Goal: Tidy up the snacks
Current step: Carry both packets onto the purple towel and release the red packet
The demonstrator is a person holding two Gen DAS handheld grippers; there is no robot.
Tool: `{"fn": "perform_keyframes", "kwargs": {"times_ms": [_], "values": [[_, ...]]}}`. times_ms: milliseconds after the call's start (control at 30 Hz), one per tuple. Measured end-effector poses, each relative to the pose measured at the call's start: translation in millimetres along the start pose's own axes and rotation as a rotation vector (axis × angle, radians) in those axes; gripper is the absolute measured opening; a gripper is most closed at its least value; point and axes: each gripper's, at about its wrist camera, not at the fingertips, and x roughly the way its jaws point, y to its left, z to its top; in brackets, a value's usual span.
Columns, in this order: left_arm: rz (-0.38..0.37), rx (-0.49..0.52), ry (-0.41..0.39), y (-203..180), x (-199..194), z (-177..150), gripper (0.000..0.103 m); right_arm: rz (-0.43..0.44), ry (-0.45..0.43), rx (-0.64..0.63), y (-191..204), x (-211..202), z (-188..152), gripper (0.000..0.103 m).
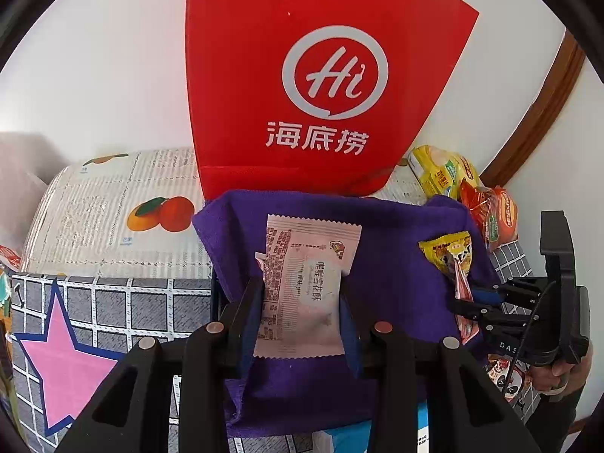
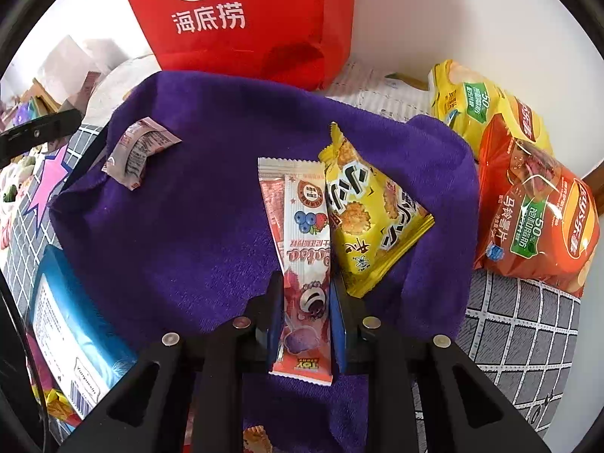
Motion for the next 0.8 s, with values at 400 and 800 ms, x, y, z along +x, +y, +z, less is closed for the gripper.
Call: {"fn": "perform_keyframes", "kwargs": {"times_ms": [400, 800], "values": [[-0.011, -0.003, 0.067, -4, 18, -5, 0.036, 0.011, -0.072, -0.011, 4, -29, 1, 0.038], [0.020, 0.000, 0.168, -9, 41, -17, 0.036, 0.002, -0.238, 0.048, -4, -78, 0, 0.046]]}}
